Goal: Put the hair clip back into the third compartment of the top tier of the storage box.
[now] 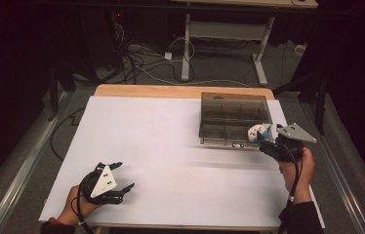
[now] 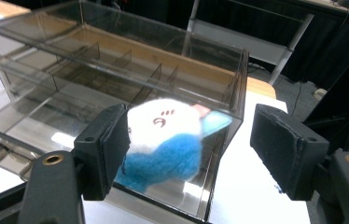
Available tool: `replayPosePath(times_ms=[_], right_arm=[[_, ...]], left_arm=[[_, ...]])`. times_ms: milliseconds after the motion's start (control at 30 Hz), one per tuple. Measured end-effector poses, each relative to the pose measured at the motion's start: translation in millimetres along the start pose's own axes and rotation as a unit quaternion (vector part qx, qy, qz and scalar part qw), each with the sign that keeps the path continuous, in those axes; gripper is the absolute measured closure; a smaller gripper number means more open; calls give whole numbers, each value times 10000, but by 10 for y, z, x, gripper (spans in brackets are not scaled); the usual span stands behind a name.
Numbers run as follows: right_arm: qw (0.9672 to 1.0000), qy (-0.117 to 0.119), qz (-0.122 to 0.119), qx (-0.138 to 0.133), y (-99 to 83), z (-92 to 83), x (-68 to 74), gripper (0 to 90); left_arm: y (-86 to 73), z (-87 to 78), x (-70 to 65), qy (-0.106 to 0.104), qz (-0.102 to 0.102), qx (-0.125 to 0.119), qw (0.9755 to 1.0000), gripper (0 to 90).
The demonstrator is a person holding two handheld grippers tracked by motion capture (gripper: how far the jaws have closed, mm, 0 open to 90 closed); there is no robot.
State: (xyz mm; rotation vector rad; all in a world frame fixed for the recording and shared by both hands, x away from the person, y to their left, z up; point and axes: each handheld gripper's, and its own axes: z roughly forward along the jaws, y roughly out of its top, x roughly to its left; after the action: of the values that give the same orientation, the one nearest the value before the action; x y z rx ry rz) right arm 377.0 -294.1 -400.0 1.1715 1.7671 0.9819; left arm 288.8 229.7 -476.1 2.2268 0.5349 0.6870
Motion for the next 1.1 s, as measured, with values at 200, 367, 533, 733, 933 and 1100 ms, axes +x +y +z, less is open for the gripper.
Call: replayPosePath(times_ms=[200, 367, 533, 733, 933, 1100], right_arm=[[9995, -31, 207, -255, 13, -54, -5, 189], [9991, 49, 214, -370, 41, -98, 48, 156], [9985, 158, 146, -496, 66, -157, 113, 151], [9976, 276, 87, -624, 86, -236, 207, 151], [9969, 385, -92, -684, 88, -271, 314, 151], [9962, 493, -228, -681, 68, -303, 398, 150]], left_arm=[[-2, 0, -1, 0, 9, 8, 10000, 212], [-6, -6, 2, 5, 1, 5, 10000, 213], [-7, -7, 2, 7, 7, 4, 10000, 213], [-8, -10, 3, 10, 8, 4, 10000, 213], [-10, -14, 2, 6, 14, -2, 10000, 213], [-11, -19, 1, 2, 25, -12, 10000, 213]])
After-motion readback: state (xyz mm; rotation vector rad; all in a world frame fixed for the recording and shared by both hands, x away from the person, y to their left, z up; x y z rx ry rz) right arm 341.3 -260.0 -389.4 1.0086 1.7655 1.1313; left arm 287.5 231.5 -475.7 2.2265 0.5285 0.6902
